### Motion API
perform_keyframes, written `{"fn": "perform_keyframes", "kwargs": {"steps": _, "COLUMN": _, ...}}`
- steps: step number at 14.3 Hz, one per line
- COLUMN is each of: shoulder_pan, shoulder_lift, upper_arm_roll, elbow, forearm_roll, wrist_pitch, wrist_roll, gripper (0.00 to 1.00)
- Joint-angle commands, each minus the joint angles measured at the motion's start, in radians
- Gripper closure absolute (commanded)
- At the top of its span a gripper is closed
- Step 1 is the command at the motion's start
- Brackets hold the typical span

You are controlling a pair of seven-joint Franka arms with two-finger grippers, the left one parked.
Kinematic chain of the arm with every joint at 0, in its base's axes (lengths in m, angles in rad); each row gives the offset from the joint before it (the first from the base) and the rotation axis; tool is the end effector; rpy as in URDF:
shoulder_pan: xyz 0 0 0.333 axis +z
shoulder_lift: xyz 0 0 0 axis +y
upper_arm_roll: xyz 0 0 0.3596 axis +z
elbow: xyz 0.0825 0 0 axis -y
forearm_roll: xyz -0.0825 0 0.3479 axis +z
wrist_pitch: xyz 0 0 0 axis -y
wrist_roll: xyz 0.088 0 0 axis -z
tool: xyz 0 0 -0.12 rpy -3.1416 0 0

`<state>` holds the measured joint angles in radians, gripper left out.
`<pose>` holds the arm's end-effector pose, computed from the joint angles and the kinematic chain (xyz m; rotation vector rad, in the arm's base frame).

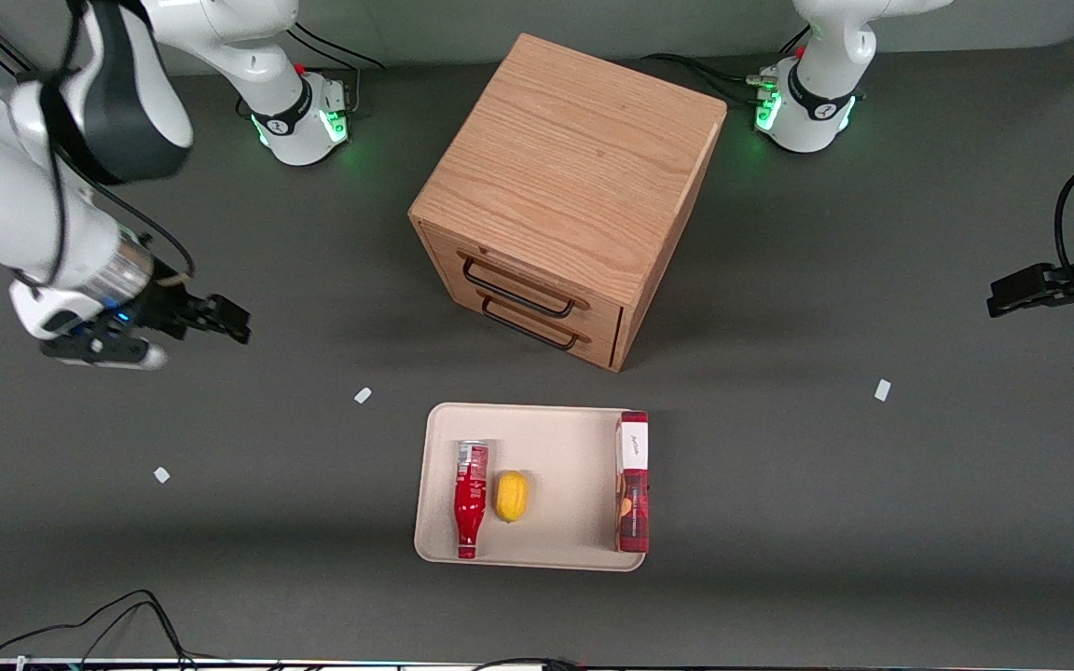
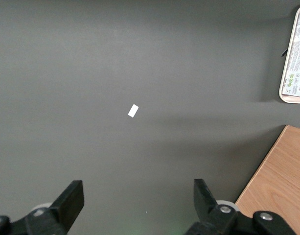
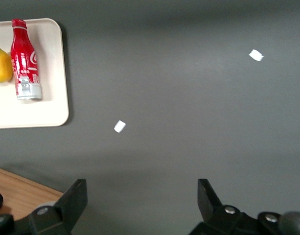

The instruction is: Place coke bottle on tray

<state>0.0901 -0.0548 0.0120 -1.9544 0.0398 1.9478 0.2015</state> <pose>0.5093 0.0555 0.5468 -3.0924 0.1752 -0.0652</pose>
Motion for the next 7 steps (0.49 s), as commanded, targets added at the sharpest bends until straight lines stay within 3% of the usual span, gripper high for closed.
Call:
{"fn": "perform_keyframes", "kwargs": {"steps": 1, "shoulder_pan": 0.014, "shoulder_lift": -0.12, "upper_arm_roll": -0.038, "elbow": -0.07, "forearm_roll": 0.028, "wrist_pitch": -0.085, "wrist_roll": -0.056, "gripper": 0.0}}
{"fn": "perform_keyframes", "kwargs": {"steps": 7, "shoulder_pan": 0.017, "shoulder_lift": -0.148, "upper_arm_roll": -0.086, "elbow": 0.032, "forearm_roll": 0.017, "wrist_pitch": -0.228, "wrist_roll": -0.077, "gripper": 0.0}}
